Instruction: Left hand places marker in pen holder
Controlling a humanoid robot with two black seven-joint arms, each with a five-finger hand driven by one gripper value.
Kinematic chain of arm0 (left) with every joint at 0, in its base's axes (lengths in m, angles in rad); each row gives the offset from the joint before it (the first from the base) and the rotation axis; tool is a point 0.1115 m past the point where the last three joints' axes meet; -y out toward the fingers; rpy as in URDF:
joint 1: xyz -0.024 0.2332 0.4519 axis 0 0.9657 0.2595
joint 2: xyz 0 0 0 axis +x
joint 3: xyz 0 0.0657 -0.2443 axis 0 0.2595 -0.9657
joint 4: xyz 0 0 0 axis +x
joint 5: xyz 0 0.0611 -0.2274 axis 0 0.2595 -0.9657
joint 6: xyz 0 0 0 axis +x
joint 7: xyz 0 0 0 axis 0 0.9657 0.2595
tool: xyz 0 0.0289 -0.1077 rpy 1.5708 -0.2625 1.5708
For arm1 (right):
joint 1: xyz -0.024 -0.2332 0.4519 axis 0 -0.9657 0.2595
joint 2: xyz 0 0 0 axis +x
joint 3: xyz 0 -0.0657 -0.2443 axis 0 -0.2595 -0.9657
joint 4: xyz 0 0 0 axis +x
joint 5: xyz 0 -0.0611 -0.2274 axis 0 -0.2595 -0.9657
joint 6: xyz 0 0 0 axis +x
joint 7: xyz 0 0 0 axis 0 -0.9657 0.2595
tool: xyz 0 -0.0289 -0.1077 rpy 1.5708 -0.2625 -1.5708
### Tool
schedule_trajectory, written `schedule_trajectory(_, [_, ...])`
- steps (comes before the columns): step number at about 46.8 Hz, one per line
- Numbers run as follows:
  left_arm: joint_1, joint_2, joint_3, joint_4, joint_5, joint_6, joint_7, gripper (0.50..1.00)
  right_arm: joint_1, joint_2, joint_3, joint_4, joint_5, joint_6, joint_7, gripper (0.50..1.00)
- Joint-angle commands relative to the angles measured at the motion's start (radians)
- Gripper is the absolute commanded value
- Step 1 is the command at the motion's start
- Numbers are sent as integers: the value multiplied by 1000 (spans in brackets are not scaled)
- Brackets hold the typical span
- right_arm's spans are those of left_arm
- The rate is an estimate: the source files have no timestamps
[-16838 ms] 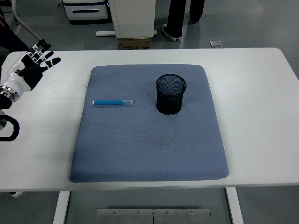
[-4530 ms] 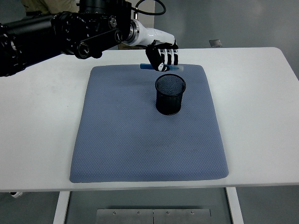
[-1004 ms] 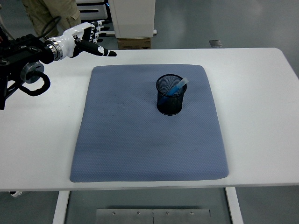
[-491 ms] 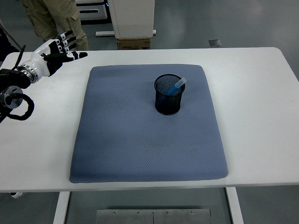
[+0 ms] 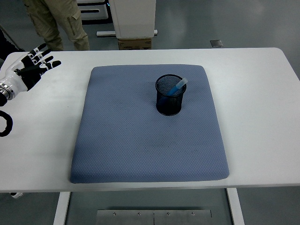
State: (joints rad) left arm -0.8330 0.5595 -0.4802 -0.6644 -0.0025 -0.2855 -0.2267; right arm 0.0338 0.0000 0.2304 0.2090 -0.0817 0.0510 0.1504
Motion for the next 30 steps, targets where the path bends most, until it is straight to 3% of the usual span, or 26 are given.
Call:
schedule_trajectory(1, [26, 5, -21, 2, -1, -1, -40, 1000, -2, 0, 3, 1, 0, -3, 0, 1000])
schedule_trajectory(6, [57, 16, -47, 2, 1, -3, -92, 1000, 0, 0, 3, 1, 0, -2, 0, 1000])
schedule_trajectory(30, [83, 45, -52, 0, 1, -29, -95, 1000, 0, 0, 1, 1, -1, -3, 0, 1000])
